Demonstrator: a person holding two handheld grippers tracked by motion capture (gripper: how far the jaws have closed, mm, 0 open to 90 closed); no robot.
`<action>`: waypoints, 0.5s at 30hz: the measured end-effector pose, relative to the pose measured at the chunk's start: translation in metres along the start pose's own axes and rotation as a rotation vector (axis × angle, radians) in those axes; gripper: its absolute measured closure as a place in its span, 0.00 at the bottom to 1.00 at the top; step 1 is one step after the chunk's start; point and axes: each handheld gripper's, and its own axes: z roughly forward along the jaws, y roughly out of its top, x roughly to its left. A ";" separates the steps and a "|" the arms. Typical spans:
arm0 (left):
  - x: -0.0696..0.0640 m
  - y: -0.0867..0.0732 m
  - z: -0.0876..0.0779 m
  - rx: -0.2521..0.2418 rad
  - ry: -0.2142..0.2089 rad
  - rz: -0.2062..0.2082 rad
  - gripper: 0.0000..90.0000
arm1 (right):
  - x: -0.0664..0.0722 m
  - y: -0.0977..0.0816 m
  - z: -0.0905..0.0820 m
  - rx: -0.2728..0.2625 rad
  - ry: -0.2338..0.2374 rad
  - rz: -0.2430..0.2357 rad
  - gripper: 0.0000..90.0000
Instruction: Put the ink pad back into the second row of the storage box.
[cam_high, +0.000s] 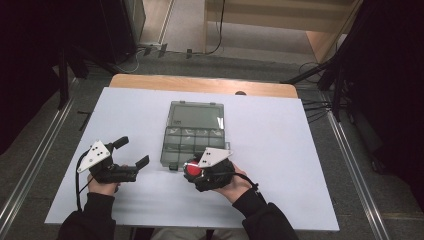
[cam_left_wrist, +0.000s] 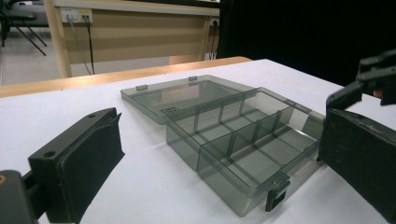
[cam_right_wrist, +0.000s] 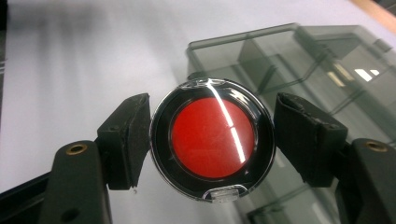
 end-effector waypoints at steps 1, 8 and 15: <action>0.000 0.000 0.000 0.000 0.000 0.000 0.00 | -0.002 0.001 -0.001 -0.006 -0.005 0.000 0.34; 0.000 0.000 0.000 0.001 -0.003 0.000 0.00 | -0.022 0.003 -0.009 -0.038 -0.052 0.049 0.34; 0.000 0.000 0.000 0.002 -0.002 0.000 0.00 | -0.039 0.001 -0.012 -0.047 -0.090 0.104 0.34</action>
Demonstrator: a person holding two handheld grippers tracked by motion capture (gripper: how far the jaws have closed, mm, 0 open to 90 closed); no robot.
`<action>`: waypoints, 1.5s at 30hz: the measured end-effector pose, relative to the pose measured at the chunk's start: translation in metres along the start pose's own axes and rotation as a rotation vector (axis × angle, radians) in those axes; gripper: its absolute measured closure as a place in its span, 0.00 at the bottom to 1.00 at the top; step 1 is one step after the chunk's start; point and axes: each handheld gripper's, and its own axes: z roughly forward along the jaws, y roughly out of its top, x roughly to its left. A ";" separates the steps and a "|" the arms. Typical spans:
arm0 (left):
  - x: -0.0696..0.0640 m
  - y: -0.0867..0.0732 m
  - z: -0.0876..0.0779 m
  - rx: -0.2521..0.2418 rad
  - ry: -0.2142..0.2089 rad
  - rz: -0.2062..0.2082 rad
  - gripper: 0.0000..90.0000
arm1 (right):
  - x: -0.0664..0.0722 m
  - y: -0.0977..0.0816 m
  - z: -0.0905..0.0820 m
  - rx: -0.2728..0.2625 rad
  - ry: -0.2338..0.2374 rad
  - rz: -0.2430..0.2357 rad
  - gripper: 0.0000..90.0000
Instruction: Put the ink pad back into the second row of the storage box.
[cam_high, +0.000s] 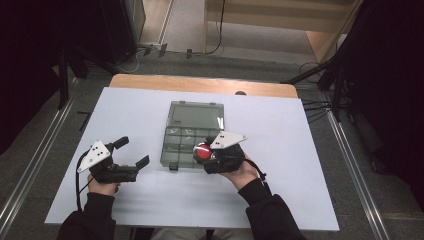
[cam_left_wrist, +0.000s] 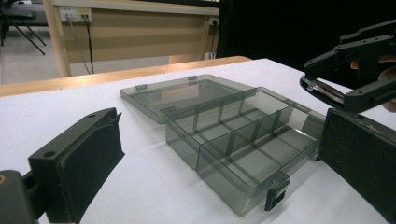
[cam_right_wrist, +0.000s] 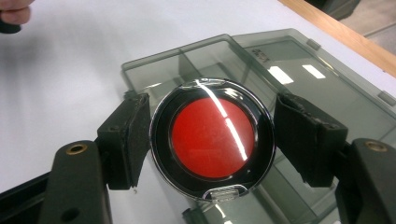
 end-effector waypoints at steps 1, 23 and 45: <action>0.000 0.000 0.000 -0.001 0.000 0.000 0.00 | -0.002 -0.001 0.001 -0.001 -0.002 0.007 0.34; 0.000 0.000 0.000 0.005 -0.001 0.003 0.00 | -0.016 -0.009 0.025 0.068 -0.015 0.061 0.34; 0.003 0.000 -0.002 -0.013 0.007 -0.019 0.00 | -0.024 -0.017 0.017 0.020 -0.005 0.166 0.00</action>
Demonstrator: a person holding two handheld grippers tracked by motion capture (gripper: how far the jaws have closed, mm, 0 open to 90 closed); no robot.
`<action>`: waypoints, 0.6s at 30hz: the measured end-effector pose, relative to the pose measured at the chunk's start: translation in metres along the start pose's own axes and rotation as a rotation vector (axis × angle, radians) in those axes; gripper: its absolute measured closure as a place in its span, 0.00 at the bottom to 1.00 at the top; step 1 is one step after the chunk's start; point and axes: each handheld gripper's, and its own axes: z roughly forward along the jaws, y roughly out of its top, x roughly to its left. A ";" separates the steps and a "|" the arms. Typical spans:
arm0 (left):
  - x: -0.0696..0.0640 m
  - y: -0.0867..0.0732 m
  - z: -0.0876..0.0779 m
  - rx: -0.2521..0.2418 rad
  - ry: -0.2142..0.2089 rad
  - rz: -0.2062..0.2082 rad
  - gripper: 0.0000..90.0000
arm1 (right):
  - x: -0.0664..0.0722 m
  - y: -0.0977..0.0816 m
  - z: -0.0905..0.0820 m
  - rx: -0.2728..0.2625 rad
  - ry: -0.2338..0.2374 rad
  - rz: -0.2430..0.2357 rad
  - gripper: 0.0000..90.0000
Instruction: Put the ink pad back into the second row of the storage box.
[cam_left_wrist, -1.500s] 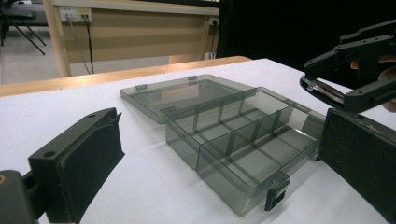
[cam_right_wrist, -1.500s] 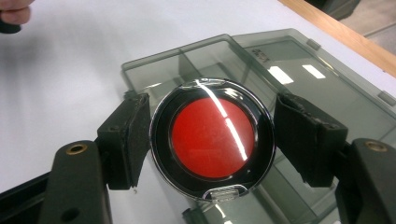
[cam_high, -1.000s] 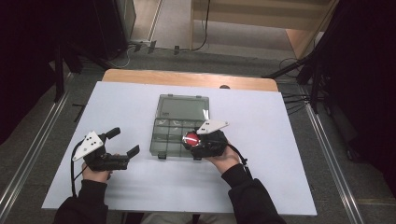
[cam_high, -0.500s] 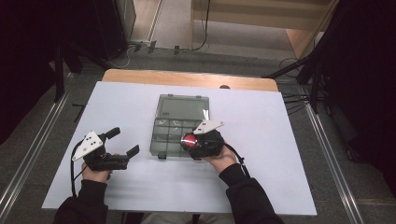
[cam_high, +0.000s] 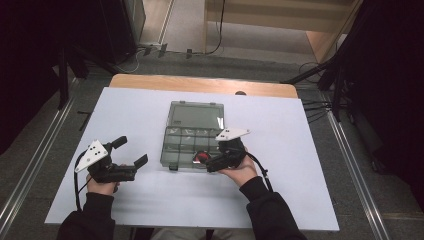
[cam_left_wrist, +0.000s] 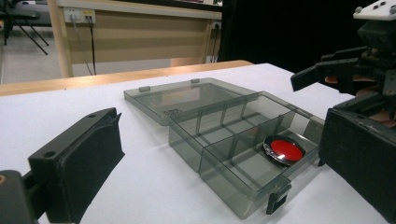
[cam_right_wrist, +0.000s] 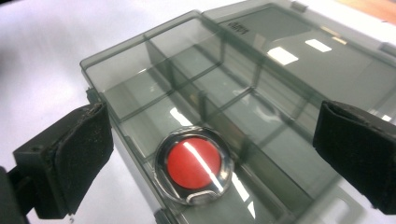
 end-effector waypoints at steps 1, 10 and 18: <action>0.000 0.000 0.000 0.003 0.000 0.003 0.00 | -0.002 -0.001 -0.003 -0.009 -0.003 0.009 0.00; -0.001 0.000 0.001 0.007 0.003 0.008 0.00 | -0.022 -0.016 -0.031 -0.037 -0.062 0.060 0.00; -0.001 -0.001 0.001 0.009 0.007 0.010 0.00 | -0.034 -0.021 -0.060 -0.092 -0.123 0.091 0.00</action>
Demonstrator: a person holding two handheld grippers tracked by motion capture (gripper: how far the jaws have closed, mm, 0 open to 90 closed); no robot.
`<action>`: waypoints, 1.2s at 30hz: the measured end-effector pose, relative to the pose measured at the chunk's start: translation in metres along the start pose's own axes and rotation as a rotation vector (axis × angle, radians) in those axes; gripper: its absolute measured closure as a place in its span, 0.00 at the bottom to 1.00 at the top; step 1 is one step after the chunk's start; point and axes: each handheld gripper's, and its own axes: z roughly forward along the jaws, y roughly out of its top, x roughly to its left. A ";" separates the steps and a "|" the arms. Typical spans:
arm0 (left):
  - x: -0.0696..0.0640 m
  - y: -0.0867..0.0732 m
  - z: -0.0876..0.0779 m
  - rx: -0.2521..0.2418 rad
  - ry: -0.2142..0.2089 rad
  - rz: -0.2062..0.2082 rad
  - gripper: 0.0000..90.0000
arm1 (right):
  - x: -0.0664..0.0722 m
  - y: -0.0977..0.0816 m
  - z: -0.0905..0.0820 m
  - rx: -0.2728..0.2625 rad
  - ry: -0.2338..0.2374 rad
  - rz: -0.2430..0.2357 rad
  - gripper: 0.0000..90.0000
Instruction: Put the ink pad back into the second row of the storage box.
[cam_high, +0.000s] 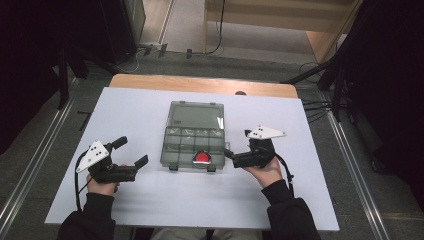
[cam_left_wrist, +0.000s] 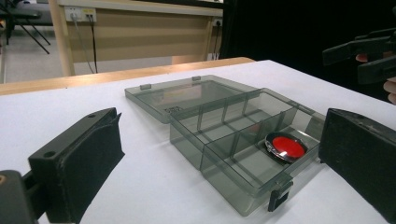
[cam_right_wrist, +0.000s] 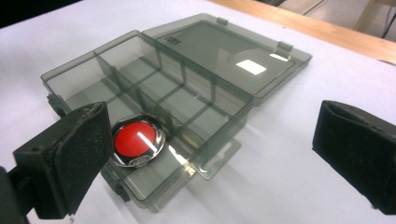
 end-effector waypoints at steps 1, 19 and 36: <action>0.000 0.000 0.000 0.000 0.000 0.000 0.00 | -0.001 0.000 -0.002 -0.004 -0.003 0.004 0.00; 0.000 0.000 0.000 0.002 0.002 0.001 0.00 | -0.018 -0.020 -0.038 -0.033 -0.075 0.037 0.00; -0.004 -0.001 -0.001 0.013 -0.008 0.006 0.00 | -0.017 -0.043 -0.058 -0.089 -0.116 0.038 0.00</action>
